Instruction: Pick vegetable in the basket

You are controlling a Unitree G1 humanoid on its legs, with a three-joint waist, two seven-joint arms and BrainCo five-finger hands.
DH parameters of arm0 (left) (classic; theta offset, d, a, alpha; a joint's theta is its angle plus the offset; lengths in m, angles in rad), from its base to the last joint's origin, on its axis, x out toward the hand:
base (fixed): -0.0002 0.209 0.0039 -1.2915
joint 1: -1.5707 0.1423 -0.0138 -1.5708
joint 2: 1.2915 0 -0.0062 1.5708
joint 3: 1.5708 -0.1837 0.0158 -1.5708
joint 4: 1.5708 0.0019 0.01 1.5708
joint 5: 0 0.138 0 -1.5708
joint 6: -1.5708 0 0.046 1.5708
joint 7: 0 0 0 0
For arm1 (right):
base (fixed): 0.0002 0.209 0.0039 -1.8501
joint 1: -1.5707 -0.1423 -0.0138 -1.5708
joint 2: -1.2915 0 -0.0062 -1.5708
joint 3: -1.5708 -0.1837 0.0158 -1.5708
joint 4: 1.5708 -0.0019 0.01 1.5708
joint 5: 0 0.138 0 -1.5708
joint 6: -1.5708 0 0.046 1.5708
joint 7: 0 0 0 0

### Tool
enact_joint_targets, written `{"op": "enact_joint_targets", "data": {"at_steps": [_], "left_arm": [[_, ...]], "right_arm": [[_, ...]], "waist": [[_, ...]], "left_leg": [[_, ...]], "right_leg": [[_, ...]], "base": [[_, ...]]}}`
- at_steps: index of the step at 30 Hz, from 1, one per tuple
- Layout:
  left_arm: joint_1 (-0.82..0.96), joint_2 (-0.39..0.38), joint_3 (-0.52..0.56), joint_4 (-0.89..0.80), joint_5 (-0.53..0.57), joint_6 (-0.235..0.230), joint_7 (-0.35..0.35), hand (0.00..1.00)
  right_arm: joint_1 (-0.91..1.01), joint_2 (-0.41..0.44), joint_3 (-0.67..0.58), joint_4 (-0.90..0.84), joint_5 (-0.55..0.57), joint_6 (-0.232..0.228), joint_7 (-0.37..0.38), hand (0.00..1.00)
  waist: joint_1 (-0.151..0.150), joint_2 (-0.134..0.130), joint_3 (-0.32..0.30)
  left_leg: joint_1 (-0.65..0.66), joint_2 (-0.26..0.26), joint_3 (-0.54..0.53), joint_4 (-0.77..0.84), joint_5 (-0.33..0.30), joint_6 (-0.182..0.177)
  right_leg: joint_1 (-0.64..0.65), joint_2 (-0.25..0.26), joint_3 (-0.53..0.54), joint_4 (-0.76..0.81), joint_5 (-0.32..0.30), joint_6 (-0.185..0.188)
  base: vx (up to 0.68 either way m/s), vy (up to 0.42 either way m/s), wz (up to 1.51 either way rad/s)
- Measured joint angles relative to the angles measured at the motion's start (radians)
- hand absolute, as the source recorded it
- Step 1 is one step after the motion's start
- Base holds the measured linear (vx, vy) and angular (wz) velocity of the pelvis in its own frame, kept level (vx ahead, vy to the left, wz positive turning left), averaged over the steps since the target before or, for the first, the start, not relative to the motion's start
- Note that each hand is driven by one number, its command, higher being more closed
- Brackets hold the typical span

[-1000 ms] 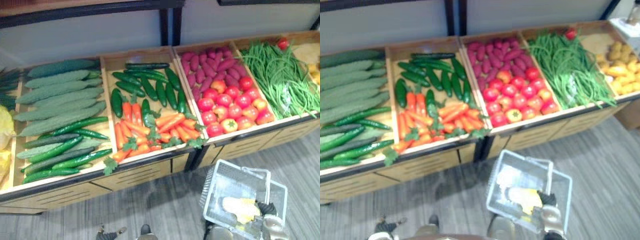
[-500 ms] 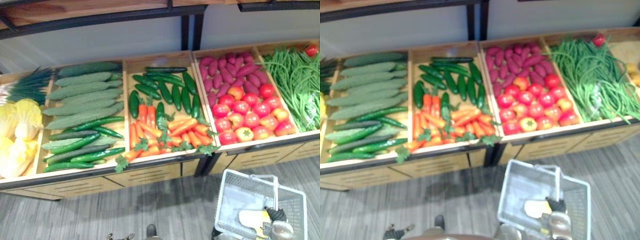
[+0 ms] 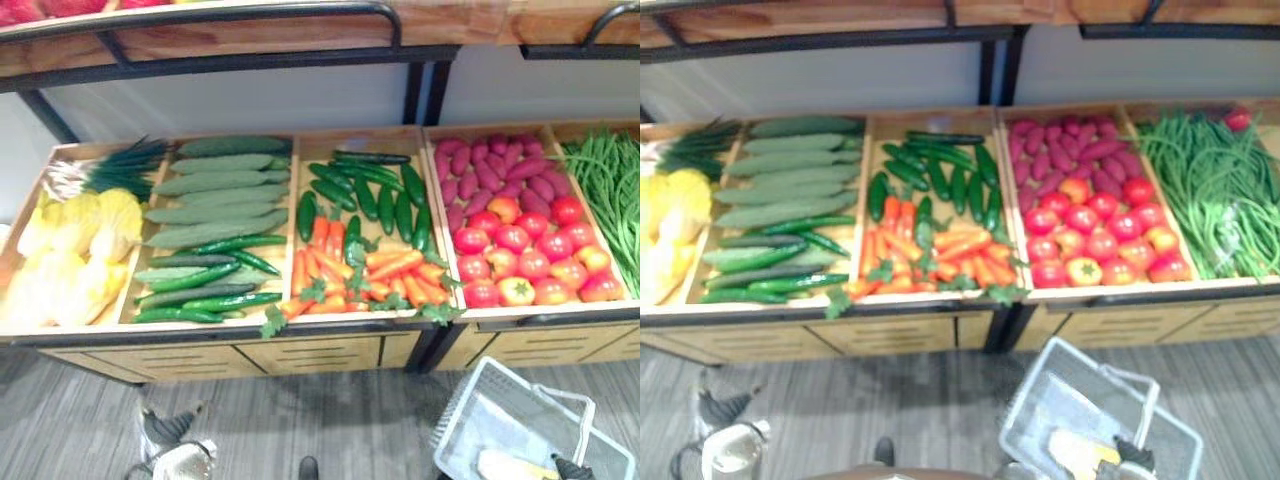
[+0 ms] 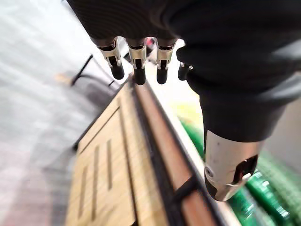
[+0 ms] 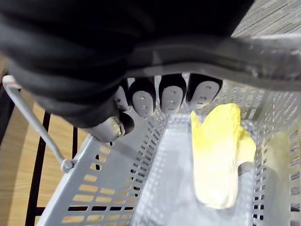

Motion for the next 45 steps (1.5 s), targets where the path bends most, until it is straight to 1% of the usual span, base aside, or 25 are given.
{"op": "enact_joint_targets", "data": {"at_steps": [4,5,7,10,11,14,15,16,17,19,22,23,27,28,30,31,33,36,38,40,41,43,44,45], "left_arm": [[-0.003,0.008,-0.001,-0.147,0.02,-0.012,0.052,0.0],[-0.003,0.013,-0.003,-0.185,0.04,-0.025,0.057,0.0],[-0.005,0.027,-0.009,-0.206,0.056,-0.04,0.057,0.0],[-0.011,0.065,-0.045,-0.239,0.061,-0.041,0.045,0.0],[-0.017,0.088,-0.062,-0.243,0.086,-0.045,0.024,0.0],[-0.025,0.143,-0.085,-0.235,0.096,-0.049,-0.033,0.0],[-0.042,0.168,-0.085,-0.222,0.096,-0.049,-0.057,0.0],[-0.053,0.183,-0.085,-0.213,0.096,-0.049,-0.068,0.0],[-0.08,0.223,-0.087,-0.186,0.096,-0.049,-0.084,0.0],[-0.115,0.26,-0.095,-0.159,0.096,-0.049,-0.102,0.0],[-0.166,0.315,-0.136,-0.143,0.096,-0.048,-0.141,0.0],[-0.183,0.337,-0.155,-0.138,0.096,-0.048,-0.152,0.0],[-0.284,0.399,-0.247,-0.11,0.097,-0.057,-0.185,0.0],[-0.3,0.404,-0.259,-0.11,0.097,-0.061,-0.188,0.0],[-0.355,0.422,-0.288,-0.109,0.096,-0.069,-0.204,0.0],[-0.369,0.427,-0.295,-0.108,0.096,-0.069,-0.211,0.0],[-0.418,0.457,-0.347,-0.106,0.096,-0.07,-0.236,0.0],[-0.478,0.458,-0.402,-0.091,0.094,-0.07,-0.263,0.0],[-0.507,0.458,-0.432,-0.087,0.094,-0.07,-0.269,0.0],[-0.544,0.458,-0.469,-0.054,0.091,-0.072,-0.281,0.0],[-0.563,0.458,-0.487,-0.03,0.081,-0.072,-0.299,0.0],[-0.574,0.458,-0.489,-0.018,0.073,-0.072,-0.31,0.0],[-0.595,0.458,-0.499,0.004,0.07,-0.072,-0.316,0.0],[-0.608,0.458,-0.509,0.017,0.042,-0.072,-0.325,0.0]], "right_arm": [[0.019,0.0,-0.001,-0.001,0.01,-0.001,-0.018,1.0],[0.021,0.0,0.001,-0.001,0.012,-0.001,-0.021,1.0],[0.024,0.0,0.004,-0.001,0.012,-0.001,-0.021,1.0],[0.025,0.0,0.015,-0.006,0.012,-0.001,-0.02,1.0],[0.024,-0.001,0.028,-0.01,0.011,-0.001,-0.018,1.0],[0.009,-0.002,0.051,-0.015,0.006,-0.001,-0.008,1.0],[0.007,-0.003,0.052,-0.024,0.006,-0.001,0.003,1.0],[0.007,-0.003,0.055,-0.03,0.005,-0.001,0.007,1.0],[0.003,-0.005,0.064,-0.045,0.004,-0.001,0.015,1.0],[0.0,-0.016,0.086,-0.047,0.004,-0.001,0.022,1.0],[-0.003,-0.03,0.095,-0.069,0.002,0.0,0.027,1.0],[-0.003,-0.034,0.095,-0.092,-0.009,0.0,0.029,1.0],[-0.004,-0.062,0.107,-0.132,-0.03,-0.001,0.033,1.0],[-0.006,-0.065,0.114,-0.135,-0.031,0.0,0.034,1.0],[-0.016,-0.069,0.128,-0.157,-0.032,0.0,0.044,1.0],[-0.017,-0.069,0.129,-0.165,-0.032,0.0,0.045,1.0],[-0.02,-0.07,0.129,-0.175,-0.032,0.0,0.045,1.0],[-0.021,-0.071,0.126,-0.183,-0.032,0.001,0.045,1.0],[-0.029,-0.071,0.128,-0.207,-0.032,0.002,0.047,1.0],[-0.041,-0.071,0.131,-0.22,-0.032,0.002,0.047,1.0],[-0.044,-0.07,0.135,-0.231,-0.032,0.002,0.047,1.0],[-0.05,-0.071,0.137,-0.254,-0.032,0.002,0.047,1.0],[-0.051,-0.071,0.138,-0.27,-0.032,0.002,0.047,1.0],[-0.053,-0.071,0.141,-0.28,-0.032,0.002,0.048,1.0]], "waist": [[0.012,-0.003,-0.009],[0.012,-0.004,-0.017],[0.009,-0.004,-0.024],[0.006,-0.004,-0.032],[0.001,-0.004,-0.032],[-0.016,-0.004,-0.032],[-0.016,-0.004,-0.032],[-0.015,-0.004,-0.032],[-0.019,-0.003,-0.031],[-0.02,-0.003,-0.031],[-0.033,-0.001,-0.03],[-0.043,0.004,-0.025],[-0.046,0.018,-0.008],[-0.048,0.021,-0.003],[-0.072,0.03,0.019],[-0.072,0.031,0.022],[-0.073,0.036,0.031],[-0.084,0.038,0.038],[-0.086,0.037,0.051],[-0.091,0.037,0.069],[-0.092,0.035,0.076],[-0.093,0.034,0.086],[-0.095,0.035,0.101],[-0.096,0.033,0.107]], "left_leg": [[-0.011,-0.003,-0.001,-0.003,0.003,0.005],[-0.019,-0.004,-0.002,-0.006,0.004,0.006],[-0.019,-0.006,-0.001,-0.007,0.004,0.006],[-0.018,-0.007,0.004,-0.007,0.003,0.007],[-0.016,-0.007,0.006,-0.006,0.003,0.007],[-0.015,-0.008,0.011,-0.002,0.001,0.007],[-0.014,-0.008,0.02,-0.002,0.0,0.006],[-0.014,-0.007,0.03,-0.002,0.0,0.006],[-0.015,-0.008,0.043,-0.002,0.0,0.006],[-0.015,-0.009,0.063,-0.002,-0.001,0.008],[-0.016,-0.011,0.089,-0.002,-0.005,0.008],[-0.017,-0.011,0.099,-0.002,-0.007,0.008],[-0.018,-0.013,0.141,-0.002,-0.009,0.01],[-0.018,-0.014,0.142,-0.002,-0.009,0.01],[-0.02,-0.014,0.148,-0.002,-0.009,0.01],[-0.021,-0.014,0.155,-0.002,-0.01,0.009],[-0.027,-0.014,0.172,-0.002,-0.011,0.009],[-0.04,-0.013,0.178,-0.002,-0.011,0.009],[-0.051,-0.013,0.194,-0.001,-0.011,0.009],[-0.053,-0.014,0.202,-0.001,-0.011,0.009],[-0.054,-0.014,0.213,-0.001,-0.011,0.009],[-0.06,-0.014,0.231,-0.001,-0.011,0.008],[-0.066,-0.014,0.234,-0.001,-0.011,0.008],[-0.069,-0.013,0.248,-0.001,-0.012,0.008]], "right_leg": [[-0.002,-0.001,-0.001,-0.007,-0.001,-0.002],[-0.003,0.0,-0.003,-0.014,-0.001,-0.002],[-0.004,-0.001,-0.002,-0.016,0.0,-0.001],[-0.005,-0.002,0.006,-0.017,0.0,0.0],[-0.008,-0.002,0.009,-0.018,0.003,0.002],[-0.011,-0.002,0.014,-0.02,0.008,0.007],[-0.017,-0.001,0.023,-0.021,0.009,0.006],[-0.021,-0.001,0.029,-0.021,0.011,0.005],[-0.03,-0.001,0.042,-0.026,0.019,0.002],[-0.039,0.0,0.058,-0.033,0.028,0.003],[-0.06,-0.001,0.086,-0.035,0.034,0.002],[-0.068,-0.001,0.096,-0.037,0.038,0.001],[-0.099,0.0,0.14,-0.044,0.052,-0.002],[-0.1,0.0,0.141,-0.047,0.054,-0.002],[-0.106,0.001,0.148,-0.049,0.058,-0.002],[-0.113,0.001,0.153,-0.05,0.06,-0.003],[-0.132,0.004,0.175,-0.05,0.064,-0.004],[-0.151,0.004,0.184,-0.044,0.068,-0.006],[-0.176,0.003,0.2,-0.033,0.068,-0.006],[-0.186,0.003,0.21,-0.03,0.07,-0.008],[-0.198,0.004,0.223,-0.025,0.07,-0.008],[-0.22,0.004,0.244,-0.014,0.07,-0.008],[-0.223,0.005,0.248,-0.014,0.07,-0.008],[-0.238,0.007,0.259,-0.008,0.07,-0.008]], "base": [[-0.04,0.004,0.02],[-0.05,0.001,0.04],[0.0,0.0,0.0],[0.03,-0.004,-0.04],[0.05,-0.006,-0.02],[0.05,-0.007,-0.05],[0.04,-0.005,-0.15],[0.03,-0.004,-0.25],[0.01,-0.002,-0.23],[0.01,-0.001,-0.26],[0.0,-0.001,-0.24],[-0.01,-0.002,-0.29],[-0.02,-0.001,-0.31],[-0.02,-0.004,-0.16],[-0.01,-0.008,-0.11],[0.0,-0.008,-0.21],[0.02,-0.009,-0.22],[0.03,-0.007,-0.06],[0.01,-0.002,-0.17],[0.0,-0.004,-0.18],[-0.01,-0.006,-0.19],[-0.02,-0.002,-0.24],[-0.03,-0.001,-0.22],[-0.03,-0.001,-0.19]]}}
